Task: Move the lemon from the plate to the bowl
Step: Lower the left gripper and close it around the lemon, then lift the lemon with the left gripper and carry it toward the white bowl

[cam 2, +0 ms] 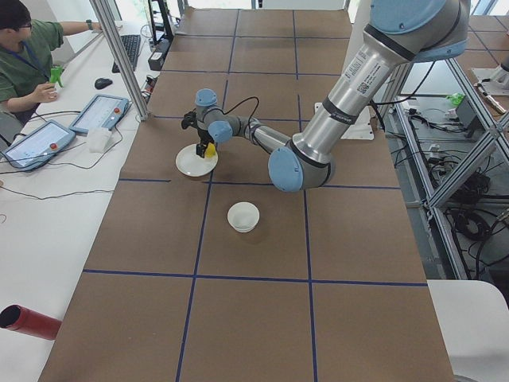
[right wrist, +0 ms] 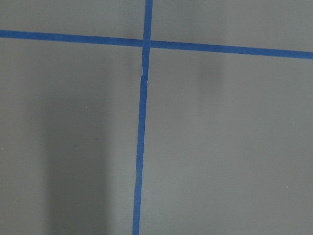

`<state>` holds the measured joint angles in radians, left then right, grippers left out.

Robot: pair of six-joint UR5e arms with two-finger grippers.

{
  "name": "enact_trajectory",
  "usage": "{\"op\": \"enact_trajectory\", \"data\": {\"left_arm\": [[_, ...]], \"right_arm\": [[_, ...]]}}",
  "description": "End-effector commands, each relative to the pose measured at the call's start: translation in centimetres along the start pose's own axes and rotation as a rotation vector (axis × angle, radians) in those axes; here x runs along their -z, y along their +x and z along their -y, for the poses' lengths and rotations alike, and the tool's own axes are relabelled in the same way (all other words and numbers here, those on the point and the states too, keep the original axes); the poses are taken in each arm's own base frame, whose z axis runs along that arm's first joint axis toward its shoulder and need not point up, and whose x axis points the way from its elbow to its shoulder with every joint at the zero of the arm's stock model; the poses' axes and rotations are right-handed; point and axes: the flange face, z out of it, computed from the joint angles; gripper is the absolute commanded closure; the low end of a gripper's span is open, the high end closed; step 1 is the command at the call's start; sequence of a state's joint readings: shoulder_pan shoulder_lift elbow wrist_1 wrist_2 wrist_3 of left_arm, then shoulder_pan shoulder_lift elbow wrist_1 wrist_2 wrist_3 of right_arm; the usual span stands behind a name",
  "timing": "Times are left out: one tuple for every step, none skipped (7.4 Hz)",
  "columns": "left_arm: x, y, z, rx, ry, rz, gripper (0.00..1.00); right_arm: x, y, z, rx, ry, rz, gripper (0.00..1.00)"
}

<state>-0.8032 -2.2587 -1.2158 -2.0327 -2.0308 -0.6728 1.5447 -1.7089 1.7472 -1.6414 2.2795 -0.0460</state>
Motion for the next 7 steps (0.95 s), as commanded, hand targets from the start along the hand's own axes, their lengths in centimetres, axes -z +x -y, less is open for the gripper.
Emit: {"op": "enact_trajectory", "data": {"left_arm": [[0.4, -0.4, 0.0, 0.008, -0.024, -0.017, 0.75], [1.9, -2.1, 0.8, 0.029, -0.018, -0.026, 0.75], [4.1, -4.6, 2.1, 0.078, -0.015, 0.005, 0.74], [6.7, -7.3, 3.0, 0.167, -0.049, 0.068, 0.74], [9.4, -9.6, 3.5, 0.287, -0.095, 0.112, 0.72], [10.8, -11.4, 3.8, 0.456, -0.112, 0.124, 0.72], [12.0, -13.3, 2.8, 0.567, -0.133, 0.081, 0.71]], "right_arm": [[0.0, 0.0, 0.0, 0.000, 0.000, 0.000, 0.00], [0.0, 0.0, 0.0, 0.000, 0.000, 0.000, 0.00], [0.0, 0.0, 0.0, 0.000, 0.000, 0.000, 0.00], [0.0, 0.0, 0.0, 0.000, 0.000, 0.000, 0.00], [0.0, 0.0, 0.0, 0.000, 0.000, 0.000, 0.00], [0.0, 0.0, 0.0, 0.000, 0.000, 0.000, 0.00], [0.0, 0.0, 0.0, 0.000, 0.000, 0.000, 0.00]]}}
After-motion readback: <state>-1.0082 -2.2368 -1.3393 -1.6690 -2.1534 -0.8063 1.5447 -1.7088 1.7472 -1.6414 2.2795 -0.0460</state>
